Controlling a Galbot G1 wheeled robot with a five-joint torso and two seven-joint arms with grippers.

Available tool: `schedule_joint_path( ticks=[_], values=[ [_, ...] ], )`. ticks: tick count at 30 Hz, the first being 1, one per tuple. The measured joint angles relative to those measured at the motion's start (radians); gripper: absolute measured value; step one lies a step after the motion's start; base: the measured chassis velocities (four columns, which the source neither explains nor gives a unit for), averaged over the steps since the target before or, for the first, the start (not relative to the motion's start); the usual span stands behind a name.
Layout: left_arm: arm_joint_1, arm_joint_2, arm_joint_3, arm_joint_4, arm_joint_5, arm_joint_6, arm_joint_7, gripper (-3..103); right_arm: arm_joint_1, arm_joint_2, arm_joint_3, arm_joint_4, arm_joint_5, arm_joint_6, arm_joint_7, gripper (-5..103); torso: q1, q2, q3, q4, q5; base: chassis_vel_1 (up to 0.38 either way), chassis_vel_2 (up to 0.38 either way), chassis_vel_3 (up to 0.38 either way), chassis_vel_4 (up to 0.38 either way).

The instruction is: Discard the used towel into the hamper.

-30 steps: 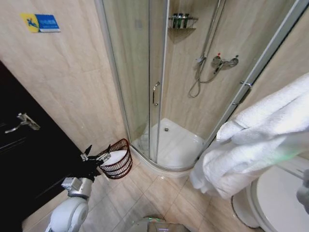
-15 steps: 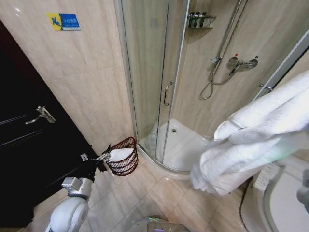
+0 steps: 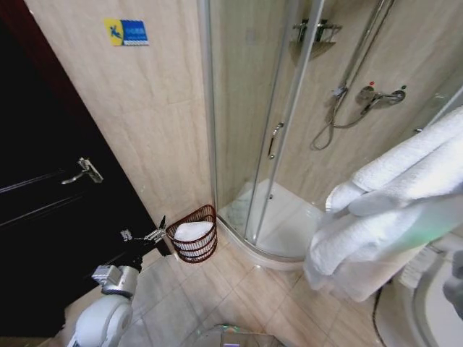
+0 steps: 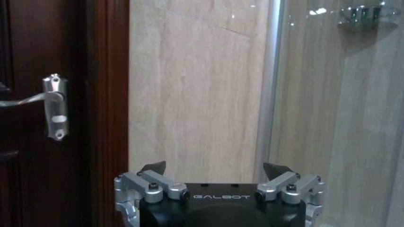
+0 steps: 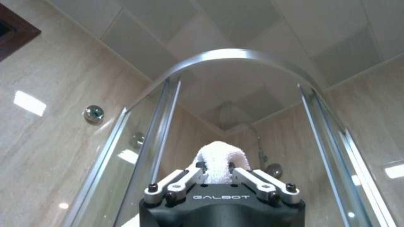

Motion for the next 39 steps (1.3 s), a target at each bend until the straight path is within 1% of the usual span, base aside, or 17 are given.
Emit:
schedule_joint_path(
  ticks=[3, 10, 14, 22, 39],
  values=[
    [0.0, 0.0, 0.0, 0.0, 0.0, 0.0, 0.0, 100, -0.001, -0.003, 0.0, 0.0, 0.0, -0.005, 0.003, 8, 0.0, 0.0, 0.0, 0.0001, 0.0011, 0.057, 0.064, -0.049, -0.059],
    [0.0, 0.0, 0.0, 0.0, 0.0, 0.0, 0.0, 100, -0.008, 0.004, 0.0, 0.0, -0.003, -0.005, 0.004, 8, 0.0, 0.0, 0.0, -0.0001, 0.001, 0.046, 0.056, -0.058, -0.064],
    [0.0, 0.0, 0.0, 0.0, 0.0, 0.0, 0.0, 100, -0.01, 0.01, 0.0, 0.0, -0.001, 0.001, 0.004, 8, 0.0, 0.0, 0.0, 0.0, 0.0001, 0.092, 0.075, -0.076, -0.079],
    [0.0, 0.0, 0.0, 0.0, 0.0, 0.0, 0.0, 100, -0.006, 0.017, -0.006, 0.0, 0.001, 0.006, 0.003, 8, 0.0, 0.0, 0.0, 0.0, 0.0011, 0.023, 0.017, -0.015, -0.021],
    [0.0, 0.0, 0.0, 0.0, 0.0, 0.0, 0.0, 100, 0.003, 0.007, -0.029, 0.0, 0.023, 0.013, -0.008, 8, -0.013, -0.027, -0.014, 0.0, 0.0007, 0.039, 0.043, 0.058, 0.047]
  ],
)
